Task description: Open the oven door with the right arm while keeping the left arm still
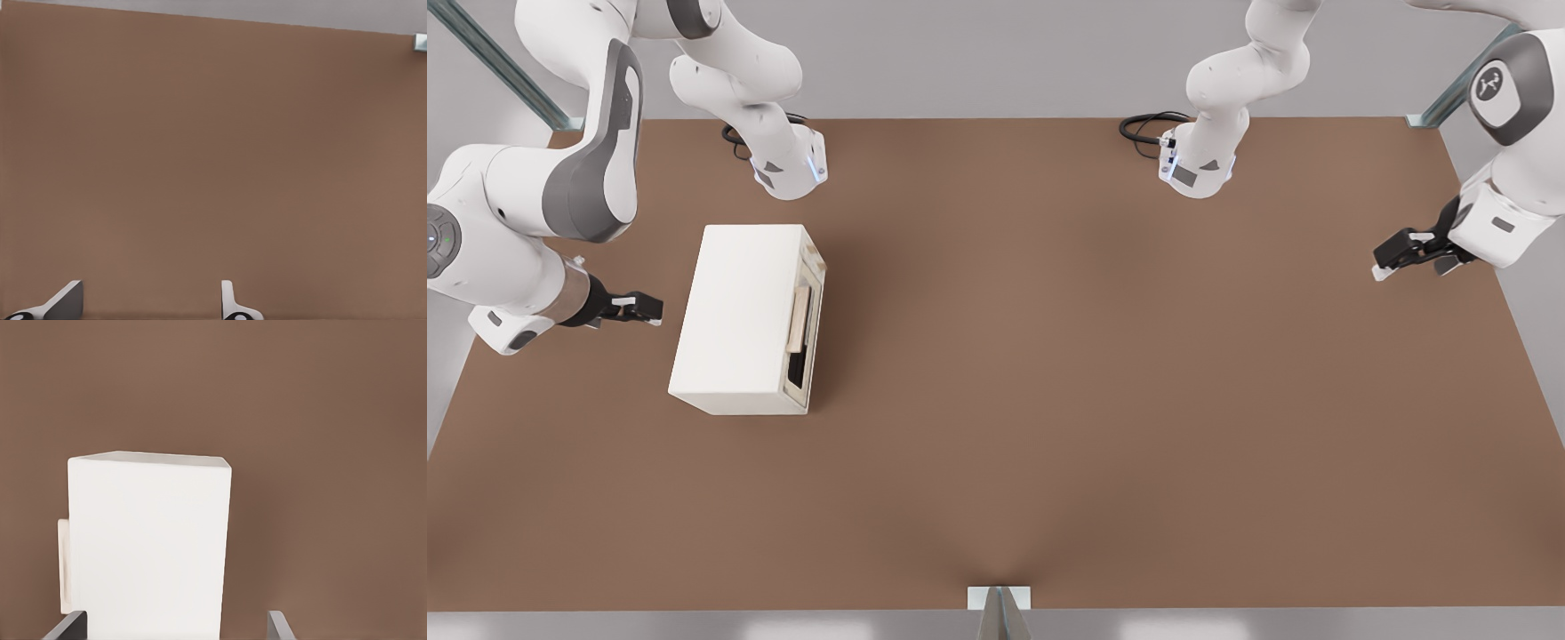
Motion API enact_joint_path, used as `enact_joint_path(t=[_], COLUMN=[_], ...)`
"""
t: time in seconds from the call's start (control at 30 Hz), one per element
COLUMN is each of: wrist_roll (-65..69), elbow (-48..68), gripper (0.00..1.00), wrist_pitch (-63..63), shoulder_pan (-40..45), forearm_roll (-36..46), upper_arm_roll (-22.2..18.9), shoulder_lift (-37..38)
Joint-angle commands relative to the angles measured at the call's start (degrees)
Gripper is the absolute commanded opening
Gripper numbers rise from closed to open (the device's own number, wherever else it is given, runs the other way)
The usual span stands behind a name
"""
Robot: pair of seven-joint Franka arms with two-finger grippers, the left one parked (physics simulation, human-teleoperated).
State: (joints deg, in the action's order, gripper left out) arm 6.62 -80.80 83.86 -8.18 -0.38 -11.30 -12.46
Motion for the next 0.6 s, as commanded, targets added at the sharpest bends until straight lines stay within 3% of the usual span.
enact_joint_path(t=[0.0, 0.07, 0.13, 0.23, 0.27, 0.3, 0.43, 0.57], wrist_roll=[1.29, 1.46, -5.91, -17.95, -20.15, -25.07, -37.28, -43.80], elbow=[0.03, 0.29, -1.99, -4.01, -6.12, -8.41, -10.26, -9.11], gripper=[1.00, 1.00, 1.00, 1.00, 0.41, 0.21, 0.21, 0.21], wrist_pitch=[-0.19, -2.29, -7.31, -8.72, -8.72, -8.80, -7.31, -6.52], shoulder_pan=[-0.09, -2.27, -14.58, -25.75, -27.42, -29.35, -31.11, -33.92], forearm_roll=[-0.06, -1.20, -7.26, -11.31, -11.66, -11.84, -12.45, -18.60], upper_arm_roll=[-0.04, 0.58, 0.58, 0.58, 0.58, 0.58, 0.58, 0.31], shoulder_lift=[0.06, -0.11, -2.66, -9.69, -10.04, -9.61, -13.12, -17.42])
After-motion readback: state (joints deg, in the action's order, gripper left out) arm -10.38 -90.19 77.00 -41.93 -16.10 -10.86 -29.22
